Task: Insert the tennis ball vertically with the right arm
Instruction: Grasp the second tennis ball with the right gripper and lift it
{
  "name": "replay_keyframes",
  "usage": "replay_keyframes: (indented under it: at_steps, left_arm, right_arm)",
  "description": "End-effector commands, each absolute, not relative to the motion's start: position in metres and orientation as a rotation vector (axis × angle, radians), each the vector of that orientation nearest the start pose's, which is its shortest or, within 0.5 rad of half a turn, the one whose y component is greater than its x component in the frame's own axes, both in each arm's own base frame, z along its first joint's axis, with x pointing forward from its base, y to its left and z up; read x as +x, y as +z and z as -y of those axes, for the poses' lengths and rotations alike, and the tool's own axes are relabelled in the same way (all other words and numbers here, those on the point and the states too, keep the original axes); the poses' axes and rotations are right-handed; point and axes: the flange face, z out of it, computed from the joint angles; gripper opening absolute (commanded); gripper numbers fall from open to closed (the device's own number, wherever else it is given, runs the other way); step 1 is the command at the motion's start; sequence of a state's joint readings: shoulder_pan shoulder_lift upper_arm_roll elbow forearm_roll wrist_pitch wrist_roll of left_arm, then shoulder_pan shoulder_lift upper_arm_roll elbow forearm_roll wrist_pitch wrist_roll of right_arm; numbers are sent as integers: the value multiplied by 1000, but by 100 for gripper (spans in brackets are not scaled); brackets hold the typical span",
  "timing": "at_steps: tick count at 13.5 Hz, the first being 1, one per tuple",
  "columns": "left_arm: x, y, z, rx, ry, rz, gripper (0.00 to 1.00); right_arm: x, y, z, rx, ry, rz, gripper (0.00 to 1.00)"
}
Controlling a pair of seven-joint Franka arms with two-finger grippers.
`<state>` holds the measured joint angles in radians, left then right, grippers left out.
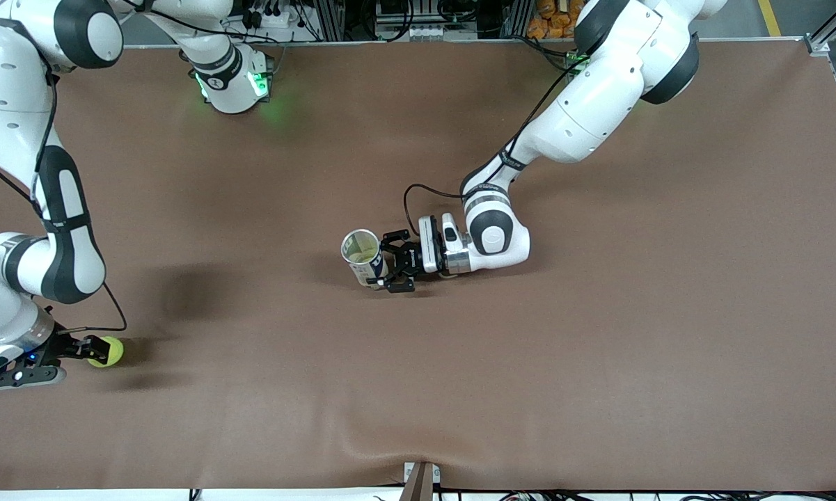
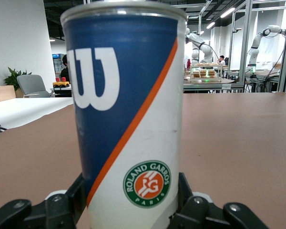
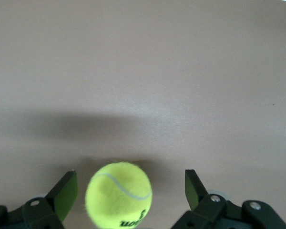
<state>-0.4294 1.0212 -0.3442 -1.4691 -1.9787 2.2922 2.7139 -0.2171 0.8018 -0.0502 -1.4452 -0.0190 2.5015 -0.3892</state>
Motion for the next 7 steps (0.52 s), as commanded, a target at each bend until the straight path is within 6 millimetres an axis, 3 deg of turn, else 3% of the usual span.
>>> replay_keyframes:
  at_steps: [1, 4, 7]
  left_arm:
    - [518, 82, 484, 1360, 1278, 1309, 76]
    - [518, 83, 484, 1361, 1279, 1309, 76]
    - [518, 83, 484, 1358, 1281, 1309, 76]
  right_arm:
    - [728, 220, 197, -3225, -424, 349, 100]
    - [719, 196, 194, -3172, -380, 246, 100]
    - [717, 193, 195, -3164, -374, 235, 100]
